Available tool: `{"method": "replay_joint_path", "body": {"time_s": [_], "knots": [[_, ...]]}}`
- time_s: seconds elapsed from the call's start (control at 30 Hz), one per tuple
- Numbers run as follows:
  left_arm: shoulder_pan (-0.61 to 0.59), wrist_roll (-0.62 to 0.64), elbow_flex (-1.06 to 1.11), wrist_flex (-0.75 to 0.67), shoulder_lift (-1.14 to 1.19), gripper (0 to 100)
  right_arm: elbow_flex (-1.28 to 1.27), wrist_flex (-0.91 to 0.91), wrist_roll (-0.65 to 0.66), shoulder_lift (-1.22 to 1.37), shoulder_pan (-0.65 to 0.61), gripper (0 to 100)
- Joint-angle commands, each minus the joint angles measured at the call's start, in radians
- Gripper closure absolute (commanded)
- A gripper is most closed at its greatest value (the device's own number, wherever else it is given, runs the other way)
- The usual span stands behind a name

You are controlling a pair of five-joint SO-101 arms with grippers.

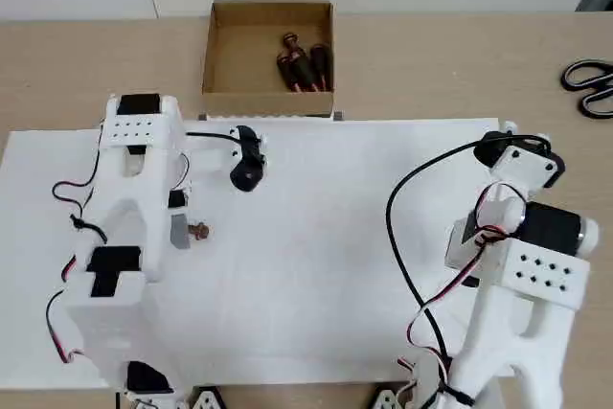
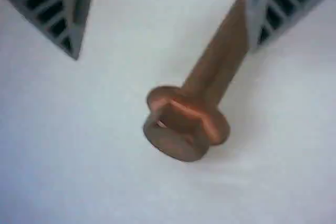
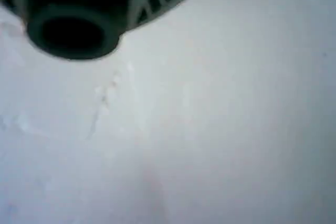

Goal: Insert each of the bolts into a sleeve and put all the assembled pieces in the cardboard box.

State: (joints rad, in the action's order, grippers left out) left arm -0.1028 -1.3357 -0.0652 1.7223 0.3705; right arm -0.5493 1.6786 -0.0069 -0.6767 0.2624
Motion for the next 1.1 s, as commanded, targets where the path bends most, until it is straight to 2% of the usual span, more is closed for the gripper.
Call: {"method": "replay_joint_path", "body": {"time_s": [0.0, 0.33, 0.53, 0.83, 1.07], "knots": [[0.0, -0.141, -0.059, 0.006, 0.028, 80, 0.005, -0.013, 0.012, -0.016, 0.005, 99.5], [0.002, -0.141, -0.074, -0.003, 0.138, 80, 0.005, -0.013, 0.012, -0.016, 0.005, 99.5], [-0.006, -0.141, -0.074, -0.064, 0.163, 81, 0.005, -0.013, 0.012, -0.016, 0.005, 99.5], [0.0, -0.08, -0.076, -0.069, 0.16, 99, 0.005, -0.013, 0.012, -0.018, 0.005, 99.5], [0.002, -0.071, -0.076, -0.063, 0.158, 99, 0.003, -0.013, 0.012, -0.022, 0.005, 99.5]]}}
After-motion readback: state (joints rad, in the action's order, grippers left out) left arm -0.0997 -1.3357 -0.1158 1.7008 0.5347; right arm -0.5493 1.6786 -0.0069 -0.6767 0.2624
